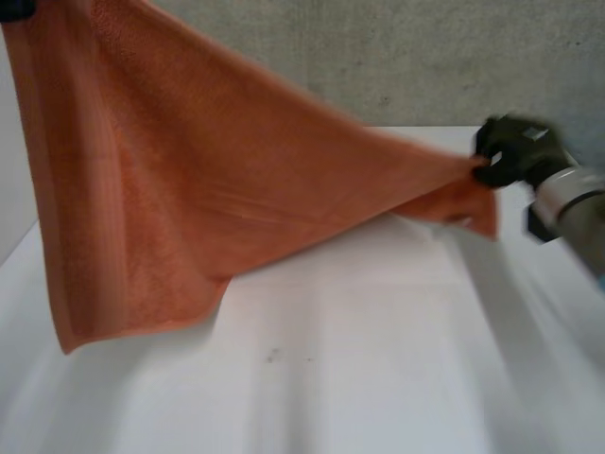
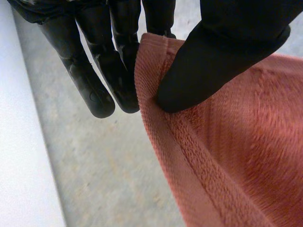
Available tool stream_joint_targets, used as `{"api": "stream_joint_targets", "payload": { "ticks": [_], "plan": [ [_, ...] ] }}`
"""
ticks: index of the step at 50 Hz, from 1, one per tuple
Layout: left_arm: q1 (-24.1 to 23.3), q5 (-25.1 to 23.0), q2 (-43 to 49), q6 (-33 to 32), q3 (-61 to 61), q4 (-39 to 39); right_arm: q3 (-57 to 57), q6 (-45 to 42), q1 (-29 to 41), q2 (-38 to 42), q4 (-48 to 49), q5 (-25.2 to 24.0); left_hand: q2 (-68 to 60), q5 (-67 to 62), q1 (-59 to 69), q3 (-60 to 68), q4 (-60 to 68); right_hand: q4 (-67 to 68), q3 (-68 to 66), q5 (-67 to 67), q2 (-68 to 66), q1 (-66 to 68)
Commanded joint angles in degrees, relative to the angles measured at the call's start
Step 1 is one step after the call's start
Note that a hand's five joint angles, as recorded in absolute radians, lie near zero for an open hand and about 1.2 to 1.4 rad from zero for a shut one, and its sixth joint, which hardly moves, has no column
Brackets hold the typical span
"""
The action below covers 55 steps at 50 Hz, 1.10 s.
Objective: Fold the laundry
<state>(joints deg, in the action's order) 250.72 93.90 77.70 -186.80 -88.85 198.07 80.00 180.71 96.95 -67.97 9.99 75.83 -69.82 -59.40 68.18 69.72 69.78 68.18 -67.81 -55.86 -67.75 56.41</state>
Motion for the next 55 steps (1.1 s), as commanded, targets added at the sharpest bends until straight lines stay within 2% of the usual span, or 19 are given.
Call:
{"api": "stream_joint_targets", "payload": {
  "ticks": [1,3,9,13,17,19,23,26,31,34,35,36,37,38,39,43,48,50,55],
  "plan": [
    [3.5,0.0,2.4,0.0,-2.5,0.0,3.1,-8.4,-4.1,-17.8,-4.7,-3.9,-10.2,-10.6,11.8,10.3,10.2,11.8,-12.2,-14.1,-12.2,23.6],
    [3.9,0.0,3.2,-0.1,-2.9,0.0,2.5,-11.9,-4.4,-24.1,-9.6,-6.6,-10.2,-10.6,11.8,10.3,10.2,11.8,-12.2,-14.1,-12.2,23.6],
    [6.5,-0.4,5.5,-0.2,-6.1,-0.2,1.3,-15.6,-5.5,-25.9,-16.9,-10.0,-10.2,-10.6,11.8,10.3,10.2,11.8,-12.2,-14.1,-12.2,23.6],
    [7.4,-1.9,8.0,-0.2,-7.7,-0.6,0.9,-22.1,-5.8,-20.2,-23.2,-10.1,-10.2,-10.6,11.8,10.3,10.2,11.8,-12.2,-14.1,-12.2,23.6],
    [7.6,-5.2,15.6,-0.3,-9.0,-1.7,-0.5,-30.1,-5.4,-14.1,-28.6,-9.4,-10.2,-10.6,11.8,10.3,10.2,11.8,-12.2,-14.1,-12.2,23.6],
    [7.6,-5.4,18.8,-0.5,-8.8,-1.7,-3.6,-35.2,-4.8,-7.6,-32.0,-7.6,-10.2,-10.6,11.8,10.3,10.2,11.8,-12.2,-14.1,-12.2,23.6],
    [7.2,-5.6,28.4,-0.8,-5.3,-1.3,-7.8,-36.1,-4.1,-1.4,-32.7,-3.8,-10.2,-10.6,11.8,10.3,10.2,11.8,-12.2,-14.1,-12.2,23.6],
    [7.1,-5.5,31.3,-1.3,-2.7,-1.3,-13.3,-36.5,-2.7,4.8,-32.5,0.0,-10.2,-10.6,11.8,10.3,10.2,11.8,-12.2,-14.1,-12.2,23.6],
    [6.8,-5.3,38.1,-3.0,12.6,0.1,-25.5,-35.9,1.3,11.1,-27.7,3.3,-10.2,-10.6,11.8,10.3,10.2,11.8,-12.2,-14.1,-12.2,23.6],
    [6.7,-5.3,38.5,-2.9,17.0,1.4,-32.5,-35.0,3.2,11.9,-19.4,4.8,-10.2,-10.6,11.8,10.3,10.2,11.8,-12.2,-14.1,-12.2,23.6],
    [6.7,-5.3,38.5,-2.9,20.6,4.0,-34.9,-33.9,3.9,11.5,-13.9,6.1,-10.2,-10.6,11.8,10.3,10.2,11.8,-12.2,-14.1,-12.2,23.6],
    [6.6,-5.3,38.1,-2.8,23.6,7.9,-34.9,-33.8,3.9,11.5,-13.9,6.1,-10.2,-10.6,11.8,10.3,10.2,11.8,-12.2,-14.1,-12.2,23.6],
    [6.6,-5.3,38.1,-2.8,23.6,7.9,-36.3,-32.3,4.9,10.3,-7.9,7.5,-10.2,-10.6,11.8,10.3,10.2,11.8,-12.2,-14.1,-12.2,23.6],
    [6.6,-5.0,37.6,-2.7,25.8,13.1,-36.2,-30.9,5.9,8.1,-1.7,8.8,-10.2,-10.6,11.8,10.3,10.2,11.8,-12.2,-14.1,-12.2,23.6],
    [6.5,-4.7,36.4,-2.4,26.9,18.1,-36.2,-30.9,5.9,8.1,-1.6,8.8,-10.2,-10.6,11.8,10.3,10.2,11.8,-12.2,-14.1,-12.2,23.6],
    [6.1,-3.9,33.8,-1.8,27.1,25.1,-30.0,-29.2,6.5,0.8,10.1,11.4,-10.2,-10.6,11.8,10.3,10.2,11.8,-12.2,-14.1,-12.2,23.6],
    [5.8,-2.9,32.2,-0.7,23.6,24.6,-21.1,-29.4,6.8,-4.4,8.3,10.4,-10.2,-10.6,11.8,10.3,10.2,11.8,-12.2,-14.1,-12.2,23.6],
    [6.4,-2.9,31.6,0.0,18.2,23.6,-18.0,-29.4,6.9,-5.1,6.7,9.2,-10.2,-10.6,11.8,10.3,10.2,11.8,-12.2,-14.1,-12.2,23.6],
    [6.9,-2.9,32.0,1.6,9.3,23.2,-9.3,-29.3,6.4,-5.4,1.2,3.7,-10.2,-10.6,11.8,10.3,10.2,11.8,-12.2,-14.1,-12.2,23.6]
  ]
}}
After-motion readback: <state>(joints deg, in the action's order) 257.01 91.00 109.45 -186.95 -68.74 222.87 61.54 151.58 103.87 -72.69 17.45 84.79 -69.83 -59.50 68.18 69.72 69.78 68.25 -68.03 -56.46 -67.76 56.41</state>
